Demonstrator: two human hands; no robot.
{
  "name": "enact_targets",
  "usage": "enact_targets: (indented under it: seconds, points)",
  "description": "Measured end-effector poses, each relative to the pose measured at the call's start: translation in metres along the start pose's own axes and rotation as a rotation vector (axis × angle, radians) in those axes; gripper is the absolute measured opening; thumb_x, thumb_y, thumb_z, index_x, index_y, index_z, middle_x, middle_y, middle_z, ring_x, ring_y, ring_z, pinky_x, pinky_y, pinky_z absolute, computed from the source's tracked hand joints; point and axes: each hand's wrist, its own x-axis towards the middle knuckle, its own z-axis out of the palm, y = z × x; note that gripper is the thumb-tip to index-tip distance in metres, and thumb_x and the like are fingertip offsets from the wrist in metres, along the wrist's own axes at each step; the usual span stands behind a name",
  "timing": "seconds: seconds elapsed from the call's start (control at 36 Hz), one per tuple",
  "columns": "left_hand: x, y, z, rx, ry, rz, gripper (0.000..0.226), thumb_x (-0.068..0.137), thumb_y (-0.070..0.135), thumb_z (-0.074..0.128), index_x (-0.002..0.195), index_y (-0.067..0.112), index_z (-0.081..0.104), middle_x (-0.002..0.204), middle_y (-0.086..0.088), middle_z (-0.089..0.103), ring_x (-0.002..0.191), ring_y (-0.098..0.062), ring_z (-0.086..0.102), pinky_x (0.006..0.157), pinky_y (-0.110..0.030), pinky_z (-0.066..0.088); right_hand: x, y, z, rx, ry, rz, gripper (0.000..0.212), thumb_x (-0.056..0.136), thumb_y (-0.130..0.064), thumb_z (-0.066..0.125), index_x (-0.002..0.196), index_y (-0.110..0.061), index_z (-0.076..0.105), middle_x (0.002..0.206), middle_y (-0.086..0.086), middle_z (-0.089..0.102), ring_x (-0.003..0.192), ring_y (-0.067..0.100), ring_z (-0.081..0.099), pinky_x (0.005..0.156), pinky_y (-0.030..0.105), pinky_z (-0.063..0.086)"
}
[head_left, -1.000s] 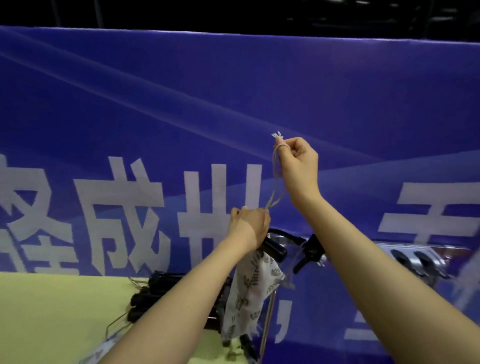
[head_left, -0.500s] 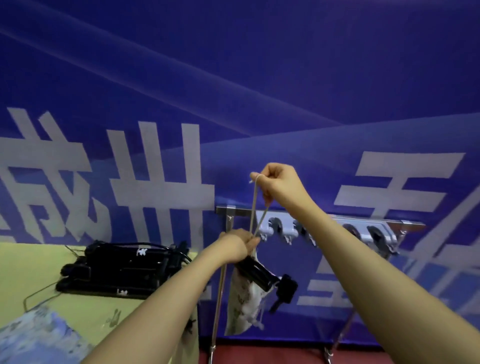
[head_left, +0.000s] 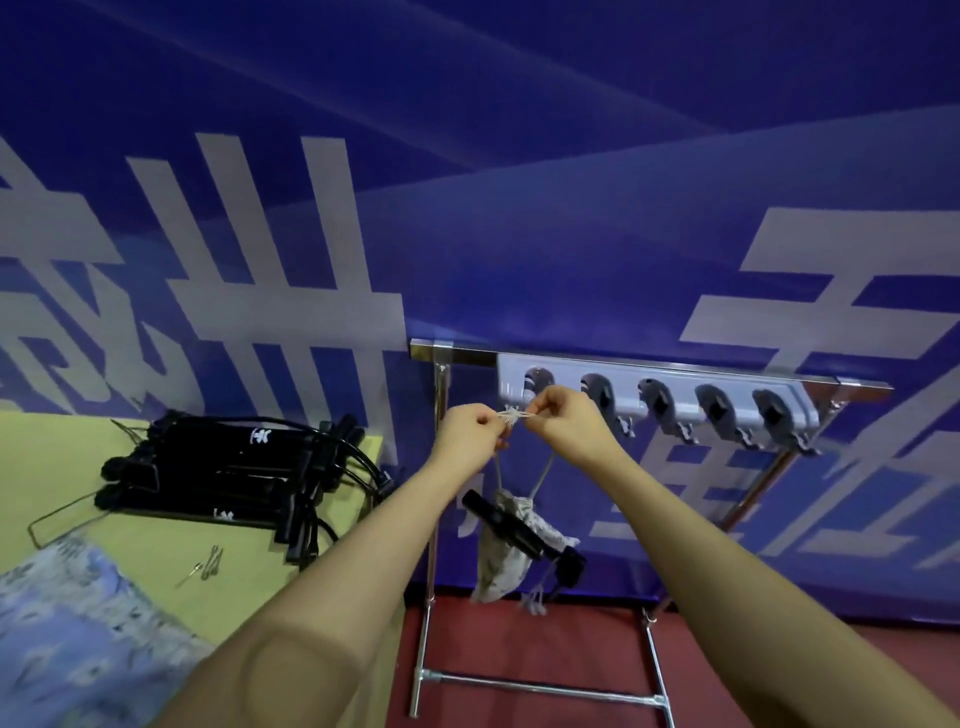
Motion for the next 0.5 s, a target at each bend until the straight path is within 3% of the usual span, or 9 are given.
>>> enact_targets:
  seconds: [0.19,0.25,0.33,0.5]
  points:
    - [0.032,-0.019,0.017,-0.086,0.031,-0.103,0.027,0.091,0.008,0.054,0.065,0.014,0.058,0.063,0.000,0.060,0.042,0.001,0.057,0.050,-0.018,0.046,0.018,0.029,0.017,0.003,0.079,-0.005,0.012,0.091,-0.004,0.055,0.092,-0.001,0.067,0.075,0.006,0.061,0.072,0.020,0.056,0.070,0.032,0.046]
    - [0.040,-0.026,0.022,-0.083,0.065,-0.130,0.026,0.090,0.010,0.056,0.064,0.013,0.059,0.062,-0.001,0.060,0.038,0.003,0.056,0.053,-0.022,0.047,0.024,0.035,0.027,-0.045,0.118,-0.025,0.015,0.092,-0.003,0.053,0.093,0.001,0.067,0.076,0.007,0.063,0.073,0.021,0.058,0.068,0.028,0.045]
    - [0.051,-0.032,0.026,-0.089,0.097,-0.159,0.028,0.090,0.010,0.054,0.064,0.015,0.059,0.064,-0.003,0.062,0.039,0.003,0.056,0.058,-0.027,0.050,0.033,0.043,0.038,-0.060,0.156,-0.014,0.016,0.093,-0.004,0.052,0.092,0.001,0.067,0.081,0.015,0.068,0.076,0.028,0.064,0.071,0.037,0.049]
    - [0.064,-0.048,0.030,0.014,0.093,-0.152,0.024,0.086,0.011,0.059,0.063,0.010,0.065,0.058,-0.004,0.059,0.058,-0.017,0.059,0.074,-0.037,0.056,0.044,0.054,0.050,-0.145,0.138,0.015,0.016,0.093,-0.005,0.048,0.090,-0.003,0.064,0.077,0.012,0.064,0.067,0.027,0.056,0.063,0.038,0.048]
